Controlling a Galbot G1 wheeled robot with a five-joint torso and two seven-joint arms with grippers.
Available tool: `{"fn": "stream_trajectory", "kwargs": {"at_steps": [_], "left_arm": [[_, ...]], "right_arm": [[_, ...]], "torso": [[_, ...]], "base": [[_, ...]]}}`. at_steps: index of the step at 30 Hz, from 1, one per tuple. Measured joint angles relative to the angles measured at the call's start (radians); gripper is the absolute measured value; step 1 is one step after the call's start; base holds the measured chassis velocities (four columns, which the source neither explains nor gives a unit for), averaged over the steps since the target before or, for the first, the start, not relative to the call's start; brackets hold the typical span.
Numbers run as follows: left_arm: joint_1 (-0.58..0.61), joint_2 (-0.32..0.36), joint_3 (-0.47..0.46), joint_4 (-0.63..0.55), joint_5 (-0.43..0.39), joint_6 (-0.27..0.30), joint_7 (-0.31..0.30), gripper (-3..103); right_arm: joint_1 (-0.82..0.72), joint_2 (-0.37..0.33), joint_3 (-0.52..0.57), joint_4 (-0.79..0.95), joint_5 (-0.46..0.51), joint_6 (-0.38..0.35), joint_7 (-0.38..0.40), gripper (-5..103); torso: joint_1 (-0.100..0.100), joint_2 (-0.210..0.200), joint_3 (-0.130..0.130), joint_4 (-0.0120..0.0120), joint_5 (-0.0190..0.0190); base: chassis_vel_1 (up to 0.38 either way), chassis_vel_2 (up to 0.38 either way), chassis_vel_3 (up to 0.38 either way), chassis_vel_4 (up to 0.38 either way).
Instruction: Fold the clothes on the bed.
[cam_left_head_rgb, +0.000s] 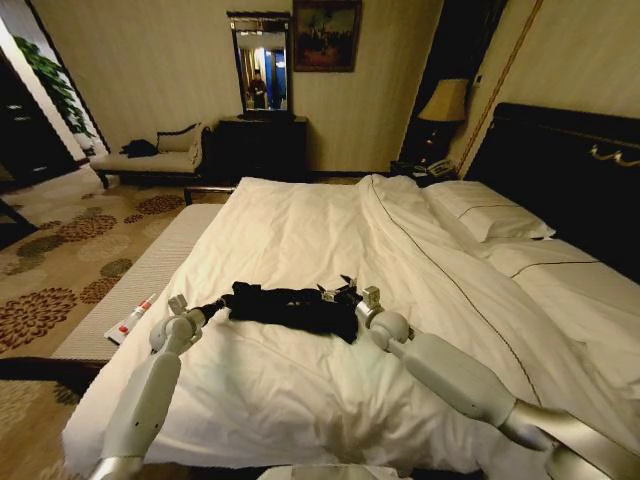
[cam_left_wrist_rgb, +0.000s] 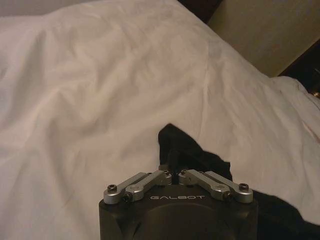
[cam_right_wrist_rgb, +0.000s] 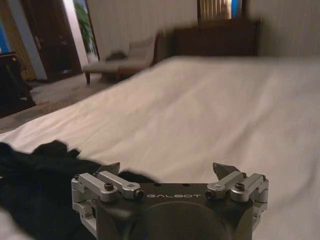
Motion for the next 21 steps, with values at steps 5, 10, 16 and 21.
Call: {"fn": "stream_trajectory", "kwargs": {"at_steps": [5, 10, 16, 21], "left_arm": [[-0.006, 0.01, -0.01, 0.0, -0.002, 0.0, 0.005, 1], [0.011, 0.029, -0.051, -0.016, -0.002, -0.001, 0.015, 1], [0.073, 0.033, -0.09, -0.048, 0.008, -0.006, 0.03, 1], [0.119, 0.024, -0.119, -0.071, 0.022, -0.016, 0.043, 1]], "right_arm": [[0.022, 0.005, 0.028, -0.003, 0.11, -0.085, -0.001, 100], [0.064, 0.035, 0.009, -0.101, 0.026, -0.117, -0.037, 100], [0.08, 0.067, 0.002, -0.143, 0.064, -0.15, 0.005, 100], [0.108, 0.092, -0.002, -0.157, 0.151, -0.165, 0.04, 100]], "torso": [[0.0, 0.0, 0.0, 0.0005, -0.0002], [0.0, 0.0, 0.0, 0.0002, 0.0001], [0.0, 0.0, 0.0, 0.0004, -0.0001], [0.0, 0.0, 0.0, 0.0003, 0.0]], "base": [[0.0, 0.0, 0.0, 0.0], [0.0, 0.0, 0.0, 0.0], [0.0, 0.0, 0.0, 0.0], [0.0, 0.0, 0.0, 0.0]]}}
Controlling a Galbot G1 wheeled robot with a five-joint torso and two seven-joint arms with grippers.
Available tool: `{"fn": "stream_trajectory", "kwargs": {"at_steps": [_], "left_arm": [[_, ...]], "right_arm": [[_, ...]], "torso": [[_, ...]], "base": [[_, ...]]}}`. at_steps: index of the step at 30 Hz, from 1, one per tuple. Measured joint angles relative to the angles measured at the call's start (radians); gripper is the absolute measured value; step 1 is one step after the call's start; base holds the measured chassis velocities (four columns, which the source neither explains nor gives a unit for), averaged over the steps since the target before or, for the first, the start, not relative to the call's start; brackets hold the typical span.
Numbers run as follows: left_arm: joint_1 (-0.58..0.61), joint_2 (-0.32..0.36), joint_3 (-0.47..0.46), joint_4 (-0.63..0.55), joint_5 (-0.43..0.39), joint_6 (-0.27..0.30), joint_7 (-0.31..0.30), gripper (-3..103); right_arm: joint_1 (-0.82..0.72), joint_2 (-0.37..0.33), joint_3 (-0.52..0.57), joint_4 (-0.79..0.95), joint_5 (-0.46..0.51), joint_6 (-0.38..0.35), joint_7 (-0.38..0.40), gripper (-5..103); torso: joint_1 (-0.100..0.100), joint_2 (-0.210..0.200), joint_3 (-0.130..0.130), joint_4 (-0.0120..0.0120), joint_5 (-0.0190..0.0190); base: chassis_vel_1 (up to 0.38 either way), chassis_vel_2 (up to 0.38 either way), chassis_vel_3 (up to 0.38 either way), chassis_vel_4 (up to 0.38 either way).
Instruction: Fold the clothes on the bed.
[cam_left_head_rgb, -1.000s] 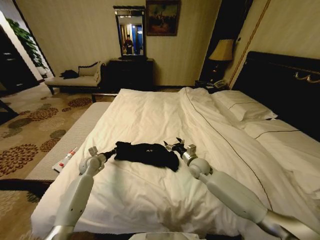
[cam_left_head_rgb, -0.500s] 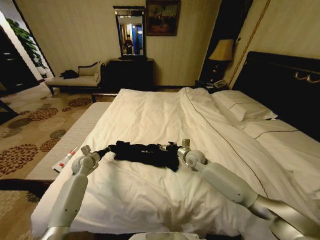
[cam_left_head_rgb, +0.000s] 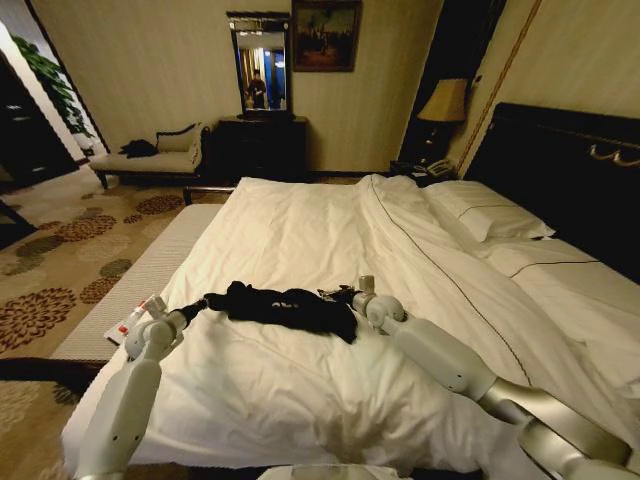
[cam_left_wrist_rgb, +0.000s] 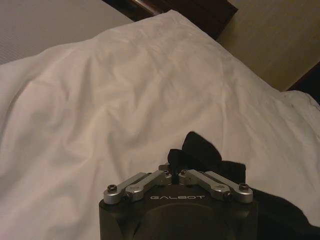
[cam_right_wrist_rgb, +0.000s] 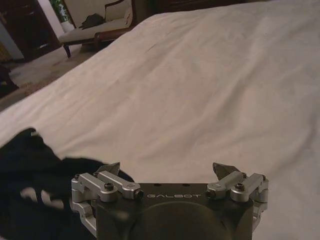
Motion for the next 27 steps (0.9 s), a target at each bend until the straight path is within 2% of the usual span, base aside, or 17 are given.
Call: {"fn": "stream_trajectory", "kwargs": {"at_steps": [3, 8, 10, 11, 15, 16, 18, 20, 27], "left_arm": [[0.017, -0.005, -0.005, -0.008, 0.009, -0.004, 0.006, 1], [0.025, -0.014, -0.009, -0.01, 0.017, -0.01, 0.01, 1], [0.025, -0.015, -0.009, -0.01, 0.017, -0.011, 0.01, 1], [0.025, -0.015, -0.009, -0.01, 0.017, -0.011, 0.01, 1], [0.023, -0.014, -0.008, -0.013, 0.017, -0.012, 0.01, 1], [0.023, -0.014, -0.008, -0.013, 0.017, -0.012, 0.01, 1], [0.022, -0.014, -0.006, -0.013, 0.017, -0.012, 0.01, 1], [0.018, -0.013, -0.001, -0.013, 0.017, -0.012, 0.01, 1], [0.014, -0.009, 0.004, -0.015, 0.018, -0.012, 0.011, 1]], "right_arm": [[0.021, 0.012, -0.007, -0.01, 0.015, -0.007, 0.009, 100], [0.07, 0.023, -0.052, -0.041, -0.067, -0.02, -0.023, 100], [0.101, 0.021, -0.089, -0.062, -0.165, -0.007, -0.098, 100], [0.101, 0.021, -0.089, -0.062, -0.165, -0.007, -0.098, 100], [0.148, 0.012, -0.143, -0.11, -0.35, 0.078, -0.298, 100], [0.148, 0.012, -0.143, -0.11, -0.35, 0.078, -0.298, 100], [0.163, 0.012, -0.156, -0.139, -0.4, 0.106, -0.373, 100], [0.17, 0.014, -0.159, -0.164, -0.4, 0.109, -0.411, 100], [0.171, 0.03, -0.155, -0.207, -0.346, 0.106, -0.465, 100]], "torso": [[0.0, 0.0, 0.0, 0.0002, -0.0001], [0.0, 0.0, 0.0, 0.0, 0.0], [0.0, 0.0, 0.0, 0.0, 0.0001], [0.0, 0.0, 0.0, 0.0, 0.0001], [0.0, 0.0, 0.0, 0.0, 0.0], [0.0, 0.0, 0.0, 0.0, 0.0], [0.0, 0.0, 0.0, 0.0001, 0.0001], [0.0, 0.0, 0.0, 0.0001, 0.0001], [0.0, 0.0, 0.0, 0.0001, 0.0]], "base": [[0.0, 0.0, 0.0, 0.0], [0.0, 0.0, 0.0, 0.0], [0.0, 0.0, 0.0, 0.0], [0.0, 0.0, 0.0, 0.0], [0.0, 0.0, 0.0, 0.0], [0.0, 0.0, 0.0, 0.0], [0.0, 0.0, 0.0, 0.0], [0.0, 0.0, 0.0, 0.0], [0.0, 0.0, 0.0, 0.0]]}}
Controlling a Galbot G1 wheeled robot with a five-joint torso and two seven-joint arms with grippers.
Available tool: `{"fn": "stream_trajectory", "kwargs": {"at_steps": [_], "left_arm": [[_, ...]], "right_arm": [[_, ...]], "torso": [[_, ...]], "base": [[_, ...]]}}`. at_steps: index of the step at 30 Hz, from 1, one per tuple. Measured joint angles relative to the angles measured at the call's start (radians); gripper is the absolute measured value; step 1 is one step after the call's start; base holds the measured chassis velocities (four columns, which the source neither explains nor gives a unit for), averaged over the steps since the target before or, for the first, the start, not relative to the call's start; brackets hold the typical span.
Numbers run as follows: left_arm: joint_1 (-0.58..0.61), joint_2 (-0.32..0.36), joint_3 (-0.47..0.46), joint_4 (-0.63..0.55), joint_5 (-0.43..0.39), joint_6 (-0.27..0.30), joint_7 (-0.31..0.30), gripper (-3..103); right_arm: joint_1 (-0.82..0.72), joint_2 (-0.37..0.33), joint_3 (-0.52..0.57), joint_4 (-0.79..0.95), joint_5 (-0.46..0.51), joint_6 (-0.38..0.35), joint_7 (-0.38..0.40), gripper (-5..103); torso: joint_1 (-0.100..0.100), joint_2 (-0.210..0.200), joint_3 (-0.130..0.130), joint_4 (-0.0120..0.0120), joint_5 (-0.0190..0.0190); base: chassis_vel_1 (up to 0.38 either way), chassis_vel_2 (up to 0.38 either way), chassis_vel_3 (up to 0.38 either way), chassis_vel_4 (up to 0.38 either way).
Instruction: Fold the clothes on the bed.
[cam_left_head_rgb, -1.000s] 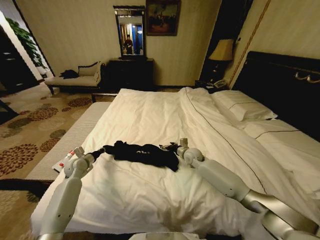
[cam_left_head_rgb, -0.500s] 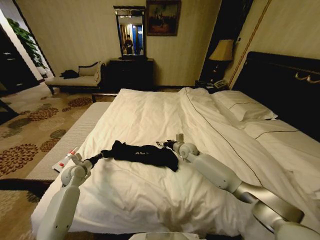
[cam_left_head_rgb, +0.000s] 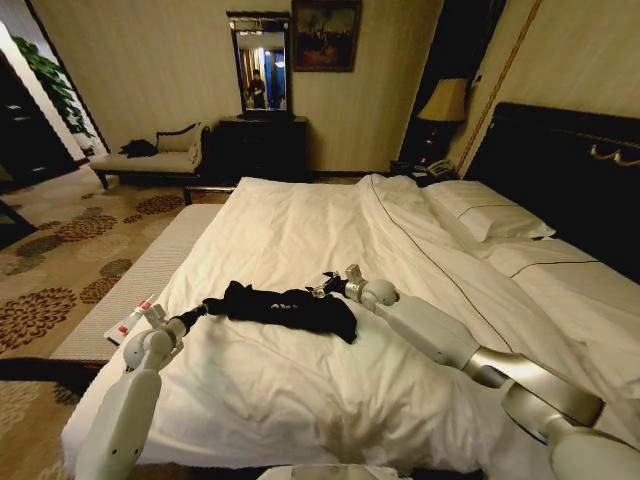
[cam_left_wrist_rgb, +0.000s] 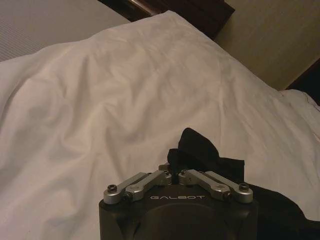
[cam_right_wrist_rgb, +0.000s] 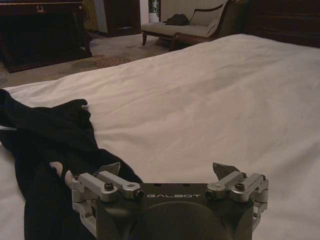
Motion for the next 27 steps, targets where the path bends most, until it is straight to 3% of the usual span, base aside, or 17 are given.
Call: {"fn": "stream_trajectory", "kwargs": {"at_steps": [18, 22, 27], "left_arm": [[-0.012, -0.011, 0.024, -0.013, 0.007, 0.003, -0.003, 1], [-0.019, -0.008, 0.029, -0.003, 0.007, 0.004, -0.003, 1], [-0.034, -0.008, 0.04, 0.01, 0.007, 0.003, -0.003, 1]], "right_arm": [[-0.012, 0.128, -0.023, -0.137, -0.062, 0.01, -0.016, 103], [-0.002, 0.149, -0.026, -0.155, -0.036, 0.015, -0.013, 90], [0.007, 0.158, -0.026, -0.171, -0.033, 0.013, -0.01, 83]], "torso": [[0.0, 0.0, 0.0, -0.0001, 0.0001], [0.0, 0.0, 0.0, 0.0001, 0.0], [0.0, 0.0, 0.0, -0.0002, 0.0]], "base": [[0.0, 0.0, 0.0, 0.0], [0.0, 0.0, 0.0, 0.0], [0.0, 0.0, 0.0, 0.0]]}}
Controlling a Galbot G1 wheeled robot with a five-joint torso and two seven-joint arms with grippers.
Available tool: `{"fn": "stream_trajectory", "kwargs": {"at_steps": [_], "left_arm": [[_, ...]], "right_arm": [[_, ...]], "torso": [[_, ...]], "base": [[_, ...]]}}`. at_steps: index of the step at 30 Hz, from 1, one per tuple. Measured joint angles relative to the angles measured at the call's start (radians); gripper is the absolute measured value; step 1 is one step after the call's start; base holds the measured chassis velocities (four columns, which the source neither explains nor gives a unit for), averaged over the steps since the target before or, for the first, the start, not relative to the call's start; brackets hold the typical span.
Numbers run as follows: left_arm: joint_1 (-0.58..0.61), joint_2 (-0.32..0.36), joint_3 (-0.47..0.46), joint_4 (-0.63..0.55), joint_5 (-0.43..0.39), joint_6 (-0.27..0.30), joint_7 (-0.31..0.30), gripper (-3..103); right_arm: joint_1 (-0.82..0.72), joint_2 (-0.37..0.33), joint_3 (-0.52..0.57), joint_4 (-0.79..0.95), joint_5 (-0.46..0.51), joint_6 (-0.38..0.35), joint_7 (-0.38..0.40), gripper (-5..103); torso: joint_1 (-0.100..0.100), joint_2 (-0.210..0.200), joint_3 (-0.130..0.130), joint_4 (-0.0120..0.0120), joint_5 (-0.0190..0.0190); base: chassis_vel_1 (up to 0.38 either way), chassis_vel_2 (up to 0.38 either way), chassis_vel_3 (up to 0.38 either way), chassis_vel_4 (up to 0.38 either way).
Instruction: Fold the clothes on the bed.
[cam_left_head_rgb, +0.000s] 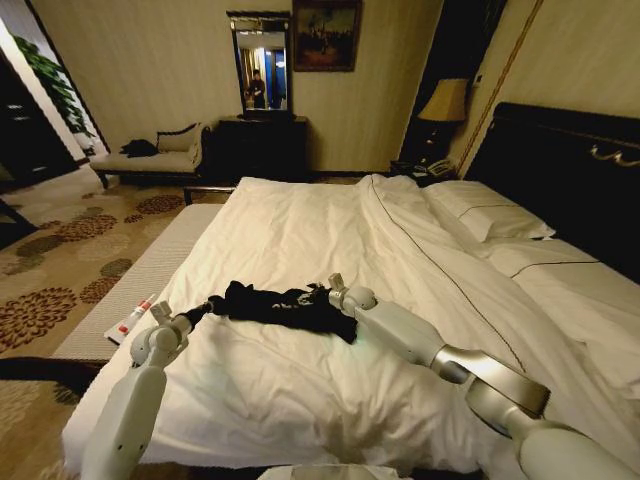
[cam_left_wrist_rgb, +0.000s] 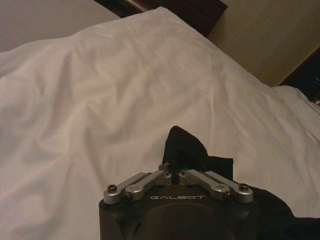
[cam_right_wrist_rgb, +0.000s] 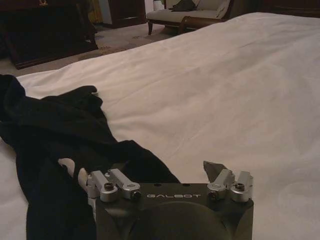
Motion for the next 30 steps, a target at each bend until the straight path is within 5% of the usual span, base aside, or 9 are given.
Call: {"fn": "stream_trajectory", "kwargs": {"at_steps": [14, 18, 21, 30], "left_arm": [[-0.012, 0.002, 0.005, 0.003, -0.002, 0.001, -0.001, 1], [-0.015, 0.002, 0.005, 0.001, -0.005, 0.002, -0.003, 1], [-0.015, 0.0, 0.005, 0.0, -0.005, 0.002, -0.003, 1], [-0.018, -0.004, 0.005, 0.0, -0.005, 0.001, -0.004, 1]], "right_arm": [[-0.024, -0.046, 0.018, 0.021, -0.033, -0.012, -0.034, 37], [-0.044, -0.068, 0.034, 0.027, -0.051, 0.049, -0.143, 16], [-0.052, -0.076, 0.041, 0.025, -0.059, 0.083, -0.212, 11], [-0.072, -0.095, 0.072, 0.063, -0.053, 0.119, -0.22, 0]], "torso": [[0.0, 0.0, 0.0, 0.0001, 0.0001], [0.0, 0.0, 0.0, 0.0, 0.0002], [0.0, 0.0, 0.0, 0.0, 0.0002], [0.0, 0.0, 0.0, 0.0003, 0.0002]], "base": [[0.0, 0.0, 0.0, 0.0], [0.0, 0.0, 0.0, 0.0], [0.0, 0.0, 0.0, 0.0], [0.0, 0.0, 0.0, 0.0]]}}
